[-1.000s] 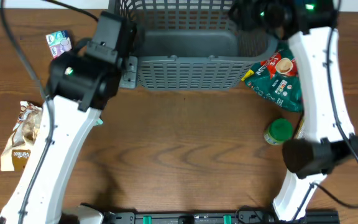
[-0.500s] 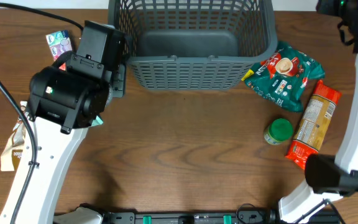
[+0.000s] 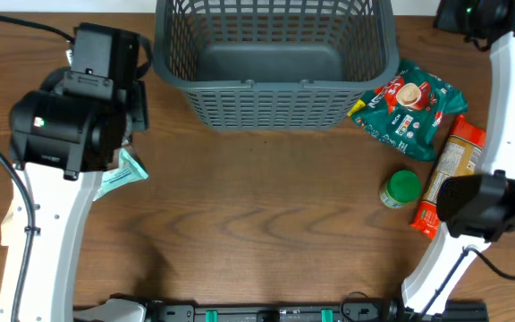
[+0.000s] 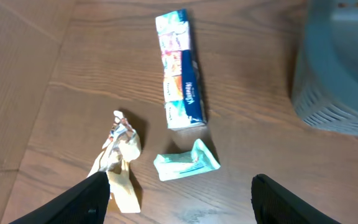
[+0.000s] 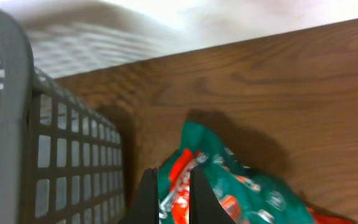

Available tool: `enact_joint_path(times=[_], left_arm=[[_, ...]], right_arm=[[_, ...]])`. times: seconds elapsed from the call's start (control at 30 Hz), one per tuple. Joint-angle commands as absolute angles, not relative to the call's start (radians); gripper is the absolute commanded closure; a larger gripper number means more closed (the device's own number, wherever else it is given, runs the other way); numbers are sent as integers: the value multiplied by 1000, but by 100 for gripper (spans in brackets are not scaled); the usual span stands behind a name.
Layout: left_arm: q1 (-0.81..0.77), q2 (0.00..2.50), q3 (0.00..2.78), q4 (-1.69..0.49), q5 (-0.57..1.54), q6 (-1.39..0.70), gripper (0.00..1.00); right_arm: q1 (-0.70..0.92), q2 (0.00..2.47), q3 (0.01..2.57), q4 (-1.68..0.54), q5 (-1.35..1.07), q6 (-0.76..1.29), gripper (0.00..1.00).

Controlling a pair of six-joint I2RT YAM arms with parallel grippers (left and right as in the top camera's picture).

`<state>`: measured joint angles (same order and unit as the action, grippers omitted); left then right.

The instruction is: Pack container

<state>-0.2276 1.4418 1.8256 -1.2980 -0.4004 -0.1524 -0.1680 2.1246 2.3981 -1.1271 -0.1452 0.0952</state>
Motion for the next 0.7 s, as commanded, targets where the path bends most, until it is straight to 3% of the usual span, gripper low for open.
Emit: enact_joint_path(times=[0.0,0.67], left_arm=[[-204,1437,1829,-1301,-419,-162,27],[-201,1437,1829,-1301,-408,-161,27]], right_arm=[[-162,2177,2398,-1120,-264,73,99],[-89,2210,2398,-1089,-435,-52,99]])
